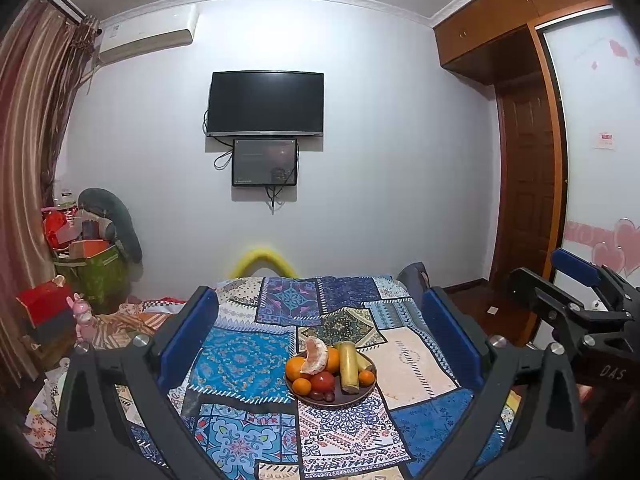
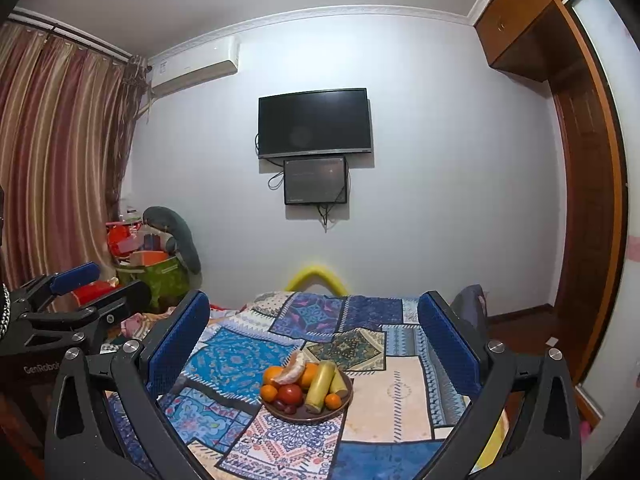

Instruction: Organize fruits

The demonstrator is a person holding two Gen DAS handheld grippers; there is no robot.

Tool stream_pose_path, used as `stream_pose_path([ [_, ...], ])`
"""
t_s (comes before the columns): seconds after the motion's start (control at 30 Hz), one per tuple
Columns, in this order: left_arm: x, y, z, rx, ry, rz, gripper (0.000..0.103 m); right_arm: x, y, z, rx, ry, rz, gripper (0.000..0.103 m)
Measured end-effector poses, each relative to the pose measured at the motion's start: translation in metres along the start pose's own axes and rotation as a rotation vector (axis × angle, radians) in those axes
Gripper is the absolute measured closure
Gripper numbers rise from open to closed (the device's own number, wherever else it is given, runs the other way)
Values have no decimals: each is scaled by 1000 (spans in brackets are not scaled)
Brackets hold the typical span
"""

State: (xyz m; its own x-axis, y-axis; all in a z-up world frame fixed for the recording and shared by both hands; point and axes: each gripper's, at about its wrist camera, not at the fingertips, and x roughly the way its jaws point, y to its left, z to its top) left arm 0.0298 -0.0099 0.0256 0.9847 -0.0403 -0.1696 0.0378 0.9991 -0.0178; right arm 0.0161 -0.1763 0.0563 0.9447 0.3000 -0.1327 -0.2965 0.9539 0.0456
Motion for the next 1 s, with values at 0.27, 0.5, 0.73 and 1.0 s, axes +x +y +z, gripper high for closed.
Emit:
stream_pose_path([
  [0.27,0,2,0,-5,0,-21,0,0,-2,1,2,-6,-8,0],
  [0.5,3,3,-1,-8,14,-37,0,1,-4,1,4,-6,-10,0],
  [0.73,4,4,0,-19,16,-42,0,3,-5,1,2,-2,-12,0],
  [1.0,14,4,-4,-27,51,-57,0,6,-5,-1,6,11,-9,0],
])
